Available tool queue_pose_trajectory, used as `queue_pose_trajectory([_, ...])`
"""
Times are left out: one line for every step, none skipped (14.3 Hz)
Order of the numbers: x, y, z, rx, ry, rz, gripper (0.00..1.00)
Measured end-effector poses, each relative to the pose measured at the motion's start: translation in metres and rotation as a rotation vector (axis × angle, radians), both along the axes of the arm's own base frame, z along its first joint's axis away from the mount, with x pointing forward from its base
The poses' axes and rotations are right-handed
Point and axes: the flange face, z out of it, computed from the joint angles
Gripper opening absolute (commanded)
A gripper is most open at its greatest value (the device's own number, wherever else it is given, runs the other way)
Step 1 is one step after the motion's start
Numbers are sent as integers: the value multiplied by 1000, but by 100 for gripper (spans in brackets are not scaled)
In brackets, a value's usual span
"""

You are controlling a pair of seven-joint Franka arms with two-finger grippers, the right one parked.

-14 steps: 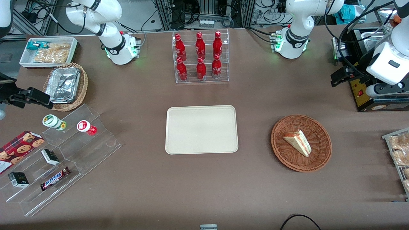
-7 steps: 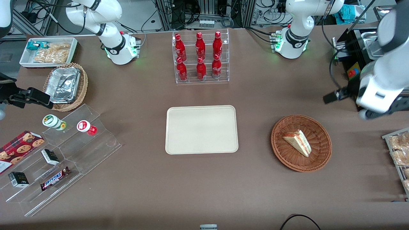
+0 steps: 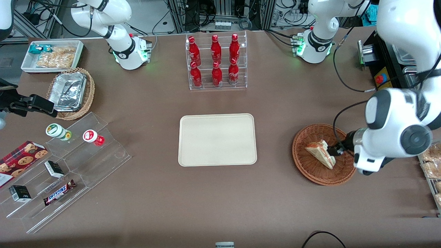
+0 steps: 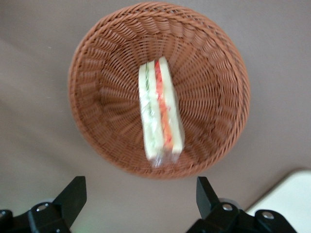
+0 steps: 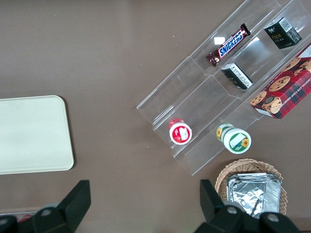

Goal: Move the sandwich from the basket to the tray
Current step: 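Close the left gripper on the wrapped sandwich and lift it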

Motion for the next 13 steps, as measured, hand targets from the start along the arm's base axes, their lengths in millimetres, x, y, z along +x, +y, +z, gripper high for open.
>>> queue_pose_trajectory([3,0,-19,6,10,26,100])
queue_pose_trajectory([5,0,-35,10,22,42,100])
queue_pose_trajectory([6,0,-49,13,34,53,100])
queue_pose_trajectory([6,0,-61,16,36,65,100])
queue_pose_trajectory([5,0,-73,19,34,76,100])
queue_pose_trajectory([2,0,-84,21,33,86,100])
queue_pose_trajectory([-3,0,-95,23,34,92,100])
queue_pose_trajectory([-6,1,-104,25,30,101,100])
queue_pose_trajectory([-8,1,-110,28,21,116,100])
queue_pose_trajectory([-10,1,-116,33,10,137,93])
queue_pose_trajectory([-11,1,-121,36,0,154,67])
queue_pose_trajectory([-13,2,-126,38,-5,165,52])
queue_pose_trajectory([-15,2,-130,40,-4,171,38])
